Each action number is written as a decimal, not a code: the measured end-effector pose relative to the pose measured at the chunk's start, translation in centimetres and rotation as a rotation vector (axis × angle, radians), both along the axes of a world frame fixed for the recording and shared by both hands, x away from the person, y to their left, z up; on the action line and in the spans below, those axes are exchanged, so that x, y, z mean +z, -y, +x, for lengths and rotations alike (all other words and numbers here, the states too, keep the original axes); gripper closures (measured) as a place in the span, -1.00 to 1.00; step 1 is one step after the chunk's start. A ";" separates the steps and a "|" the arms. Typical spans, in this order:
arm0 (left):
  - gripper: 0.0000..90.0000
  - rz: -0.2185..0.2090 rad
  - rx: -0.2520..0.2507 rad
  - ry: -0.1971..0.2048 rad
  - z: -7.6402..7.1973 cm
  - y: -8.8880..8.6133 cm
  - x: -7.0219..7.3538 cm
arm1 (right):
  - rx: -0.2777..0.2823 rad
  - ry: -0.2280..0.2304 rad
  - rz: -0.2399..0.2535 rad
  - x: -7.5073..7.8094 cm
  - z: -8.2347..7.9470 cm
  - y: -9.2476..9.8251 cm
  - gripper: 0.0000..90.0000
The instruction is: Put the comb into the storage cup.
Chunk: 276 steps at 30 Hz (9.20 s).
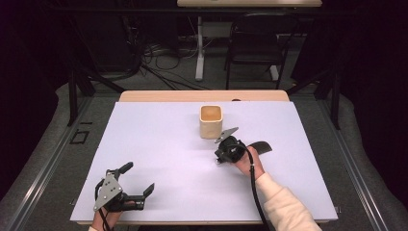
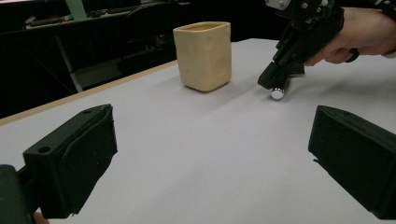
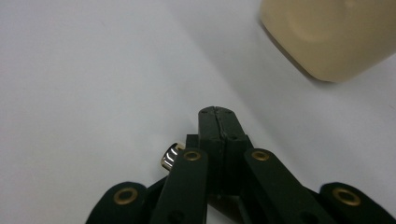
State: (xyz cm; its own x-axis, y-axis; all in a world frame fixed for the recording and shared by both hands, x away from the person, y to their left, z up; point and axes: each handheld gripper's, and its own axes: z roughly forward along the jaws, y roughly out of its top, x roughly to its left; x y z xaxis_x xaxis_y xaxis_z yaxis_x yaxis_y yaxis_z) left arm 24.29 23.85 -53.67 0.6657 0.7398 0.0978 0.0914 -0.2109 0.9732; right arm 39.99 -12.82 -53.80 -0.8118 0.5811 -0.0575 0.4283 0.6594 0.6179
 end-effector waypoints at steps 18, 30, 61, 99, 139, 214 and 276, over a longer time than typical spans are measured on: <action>-0.98 0.005 0.002 -0.004 0.0 0.0 0.0 | 0.024 -0.067 -0.030 0.2 -1.0 0.3 1.00; -0.98 0.004 0.006 0.002 -0.1 -0.2 0.1 | 0.022 -0.096 -0.044 0.4 -1.4 0.9 1.00; -0.98 0.002 0.008 0.007 -0.1 -0.2 0.1 | -0.017 -0.140 -0.080 0.5 -2.9 4.3 1.00; -0.98 0.004 0.006 0.011 -0.2 -0.2 0.1 | -0.139 -0.190 -0.032 3.2 -3.2 7.6 0.22; -0.97 -0.009 0.006 0.019 -0.3 -0.2 0.2 | -0.276 -0.227 -0.184 4.6 0.1 4.5 -0.66; -0.98 -0.003 -0.001 0.015 -0.2 -0.2 0.2 | -0.376 -0.250 -0.078 4.8 1.0 9.3 0.61; -0.98 0.006 -0.005 0.006 -0.1 -0.1 0.1 | -0.305 0.033 0.221 7.4 0.3 8.9 0.61</action>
State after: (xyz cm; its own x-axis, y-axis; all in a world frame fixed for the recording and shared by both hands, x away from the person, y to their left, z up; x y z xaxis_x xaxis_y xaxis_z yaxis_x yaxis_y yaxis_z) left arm 24.23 23.98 -53.58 0.6688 0.7358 0.1065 0.0844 -0.2174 0.9724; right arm 40.30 -21.67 -46.37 -0.5989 0.7974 0.0734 0.5620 0.3533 0.7479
